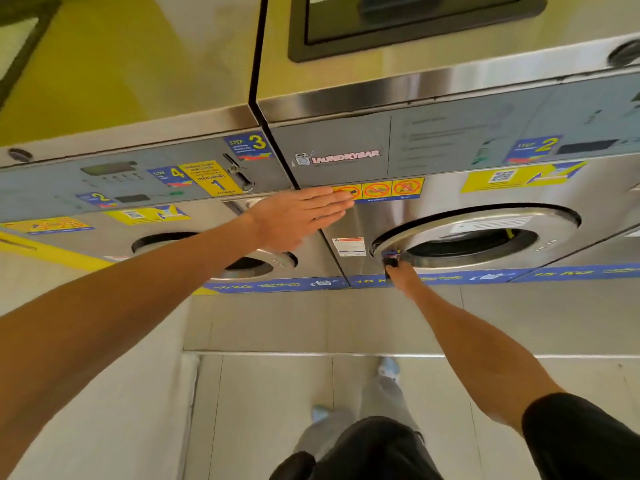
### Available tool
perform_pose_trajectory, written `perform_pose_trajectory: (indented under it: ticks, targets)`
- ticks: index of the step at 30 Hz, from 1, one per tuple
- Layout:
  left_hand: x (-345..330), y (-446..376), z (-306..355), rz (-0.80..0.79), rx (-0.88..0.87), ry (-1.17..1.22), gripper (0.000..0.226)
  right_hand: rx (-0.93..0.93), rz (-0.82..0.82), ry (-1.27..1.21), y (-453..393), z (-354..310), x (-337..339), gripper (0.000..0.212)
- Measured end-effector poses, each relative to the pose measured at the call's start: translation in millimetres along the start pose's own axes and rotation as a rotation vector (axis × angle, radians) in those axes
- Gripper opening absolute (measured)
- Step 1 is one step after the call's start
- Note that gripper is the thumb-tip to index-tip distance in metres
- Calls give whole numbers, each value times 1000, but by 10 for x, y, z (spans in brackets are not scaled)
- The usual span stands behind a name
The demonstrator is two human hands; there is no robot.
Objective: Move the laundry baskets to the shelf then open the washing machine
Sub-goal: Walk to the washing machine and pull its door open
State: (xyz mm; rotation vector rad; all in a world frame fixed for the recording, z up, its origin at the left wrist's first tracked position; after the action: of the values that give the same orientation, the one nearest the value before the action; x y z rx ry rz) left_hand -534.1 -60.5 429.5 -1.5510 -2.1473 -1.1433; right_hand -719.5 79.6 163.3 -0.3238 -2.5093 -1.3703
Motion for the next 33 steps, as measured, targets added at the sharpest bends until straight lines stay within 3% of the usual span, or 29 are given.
perform_pose_trajectory:
  ticks: [9,18,22,27,33]
  targets:
    - [5,-2,117,10,46,2,102,7,129,27,196,-15,-127,40]
    - [51,8,272,78,137,-108,101,22,212,52,694,776,-300,47]
    - [124,1,344,35,189,-5,98,-5,251,73,1092,1198,-289,65]
    - [296,-83,472,-33,247,303,103,-122,420,126,1261,1843,-176,52]
    - [363,-188,598,-100,291,398,106,-215,471,288,1658,2269,65,39]
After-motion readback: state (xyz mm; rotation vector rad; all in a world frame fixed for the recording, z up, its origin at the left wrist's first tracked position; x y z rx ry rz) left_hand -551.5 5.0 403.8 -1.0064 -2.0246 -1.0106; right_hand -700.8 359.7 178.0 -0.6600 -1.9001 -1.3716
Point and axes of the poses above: each hand's wrist, its own y-axis away from the middle knuckle, its own x-axis out of the back of the hand, z = x × y, the point moved 3 cm from there along -y, towards the middle knuckle, and after that the axes turned 6 degrees about -z, right-handed, at the moved point
